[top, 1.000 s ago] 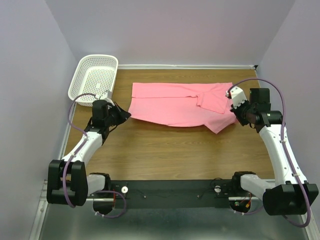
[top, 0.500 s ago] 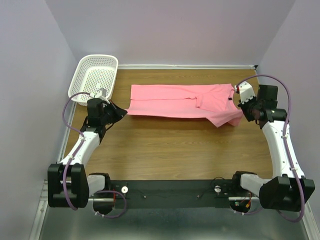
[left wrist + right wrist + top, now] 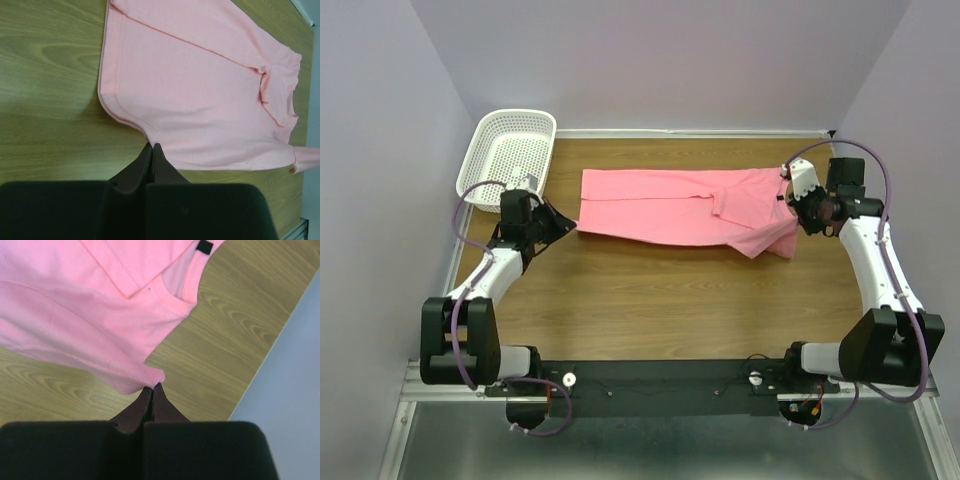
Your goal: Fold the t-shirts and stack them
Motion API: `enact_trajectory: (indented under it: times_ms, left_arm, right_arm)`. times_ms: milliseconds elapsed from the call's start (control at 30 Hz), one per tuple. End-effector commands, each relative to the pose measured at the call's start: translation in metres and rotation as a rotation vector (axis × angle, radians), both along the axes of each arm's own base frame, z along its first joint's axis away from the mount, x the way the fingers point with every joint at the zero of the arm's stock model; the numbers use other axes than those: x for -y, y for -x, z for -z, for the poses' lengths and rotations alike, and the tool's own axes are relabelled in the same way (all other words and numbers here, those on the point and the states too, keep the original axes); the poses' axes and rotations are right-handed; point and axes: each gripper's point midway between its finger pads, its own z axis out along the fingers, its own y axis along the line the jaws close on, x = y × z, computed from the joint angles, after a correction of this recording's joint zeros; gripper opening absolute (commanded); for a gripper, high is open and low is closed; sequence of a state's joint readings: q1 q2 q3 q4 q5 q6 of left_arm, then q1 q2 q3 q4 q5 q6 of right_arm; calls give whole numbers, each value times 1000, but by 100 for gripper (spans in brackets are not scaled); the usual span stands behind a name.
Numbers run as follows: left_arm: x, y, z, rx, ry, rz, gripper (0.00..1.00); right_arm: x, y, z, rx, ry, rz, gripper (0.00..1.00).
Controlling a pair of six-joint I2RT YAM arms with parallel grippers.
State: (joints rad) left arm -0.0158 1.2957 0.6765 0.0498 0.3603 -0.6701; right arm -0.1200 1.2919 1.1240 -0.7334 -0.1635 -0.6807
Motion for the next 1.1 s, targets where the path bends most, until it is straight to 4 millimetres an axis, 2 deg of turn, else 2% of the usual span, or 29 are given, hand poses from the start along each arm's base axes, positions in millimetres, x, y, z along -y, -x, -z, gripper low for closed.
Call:
enact_trajectory:
  times_ms: [0, 67, 333, 433, 767, 1067]
  left_arm:
    - [-3, -22, -8, 24, -5, -3, 0]
    - [-4, -29, -5, 14, -11, -5, 0]
    - [-4, -61, 10, -41, -5, -20, 0]
    - [-6, -72, 14, -56, -6, -34, 0]
    - [-10, -82, 25, -84, -19, -60, 0]
    - [-10, -88, 34, -105, -19, -63, 0]
  right_arm:
    - [-8, -23, -15, 50, -59, -27, 1]
    - [-8, -31, -19, 60, -63, -30, 0]
    - [-5, -65, -5, 25, -85, -23, 0]
    - [-6, -77, -6, 33, -96, -21, 0]
    - [-7, -101, -4, 37, -130, -13, 0]
    - [-7, -107, -1, 32, -135, -12, 1]
